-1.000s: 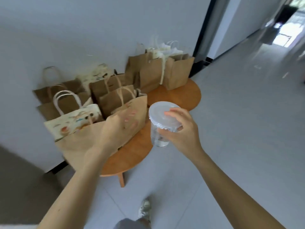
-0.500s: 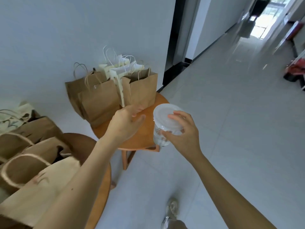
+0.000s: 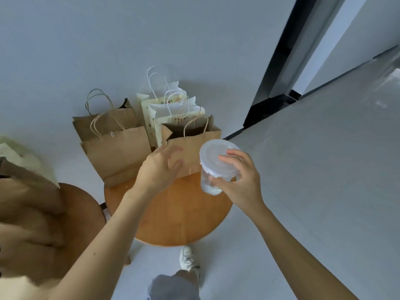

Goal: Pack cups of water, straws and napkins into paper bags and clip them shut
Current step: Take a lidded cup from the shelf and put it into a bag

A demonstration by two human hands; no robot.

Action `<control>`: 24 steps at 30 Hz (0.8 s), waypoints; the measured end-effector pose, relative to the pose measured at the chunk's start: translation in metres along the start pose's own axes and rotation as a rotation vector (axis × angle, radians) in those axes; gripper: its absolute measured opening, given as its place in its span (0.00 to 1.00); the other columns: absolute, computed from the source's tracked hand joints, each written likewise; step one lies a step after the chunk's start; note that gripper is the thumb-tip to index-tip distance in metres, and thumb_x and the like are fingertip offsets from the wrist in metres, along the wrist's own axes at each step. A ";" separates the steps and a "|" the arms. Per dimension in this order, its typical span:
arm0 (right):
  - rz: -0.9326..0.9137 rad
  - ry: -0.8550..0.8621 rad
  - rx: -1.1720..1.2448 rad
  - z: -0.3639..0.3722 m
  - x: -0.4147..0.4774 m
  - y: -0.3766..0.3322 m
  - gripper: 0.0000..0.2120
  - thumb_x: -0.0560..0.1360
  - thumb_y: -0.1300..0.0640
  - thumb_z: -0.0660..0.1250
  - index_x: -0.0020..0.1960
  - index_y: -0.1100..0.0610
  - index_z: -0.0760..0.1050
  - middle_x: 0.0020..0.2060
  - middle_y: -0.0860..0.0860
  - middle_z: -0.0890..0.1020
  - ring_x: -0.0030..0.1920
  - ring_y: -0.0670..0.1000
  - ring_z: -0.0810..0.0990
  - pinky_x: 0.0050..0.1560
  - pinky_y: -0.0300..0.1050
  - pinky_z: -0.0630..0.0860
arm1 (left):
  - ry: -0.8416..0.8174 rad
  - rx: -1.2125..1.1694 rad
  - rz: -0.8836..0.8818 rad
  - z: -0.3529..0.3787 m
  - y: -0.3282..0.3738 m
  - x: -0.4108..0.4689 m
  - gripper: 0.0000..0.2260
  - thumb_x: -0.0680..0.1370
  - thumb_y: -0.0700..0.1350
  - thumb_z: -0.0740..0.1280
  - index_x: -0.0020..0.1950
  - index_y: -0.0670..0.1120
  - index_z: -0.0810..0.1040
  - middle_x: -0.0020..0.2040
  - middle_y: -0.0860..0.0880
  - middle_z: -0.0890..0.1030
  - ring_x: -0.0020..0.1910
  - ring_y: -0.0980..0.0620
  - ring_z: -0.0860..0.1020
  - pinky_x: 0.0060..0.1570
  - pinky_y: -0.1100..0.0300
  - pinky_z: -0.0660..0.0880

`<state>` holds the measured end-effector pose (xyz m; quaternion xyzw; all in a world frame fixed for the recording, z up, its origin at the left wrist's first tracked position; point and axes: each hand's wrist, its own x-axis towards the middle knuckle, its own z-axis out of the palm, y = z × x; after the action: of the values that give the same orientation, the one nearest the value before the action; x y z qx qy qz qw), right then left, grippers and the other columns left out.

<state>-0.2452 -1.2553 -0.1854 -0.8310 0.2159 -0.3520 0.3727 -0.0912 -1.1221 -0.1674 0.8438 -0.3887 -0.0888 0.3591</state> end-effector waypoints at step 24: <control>-0.141 -0.075 0.193 0.034 0.253 0.103 0.20 0.64 0.51 0.74 0.54 0.54 0.77 0.57 0.45 0.72 0.62 0.47 0.72 0.54 0.55 0.77 | -0.468 0.481 -0.382 0.064 -0.062 0.210 0.44 0.69 0.65 0.67 0.76 0.56 0.44 0.77 0.57 0.45 0.73 0.40 0.36 0.70 0.42 0.45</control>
<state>-0.0632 -1.4613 -0.1737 -0.8170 0.1080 -0.3650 0.4331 0.0616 -1.2804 -0.2289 0.9181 -0.3055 -0.2506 0.0297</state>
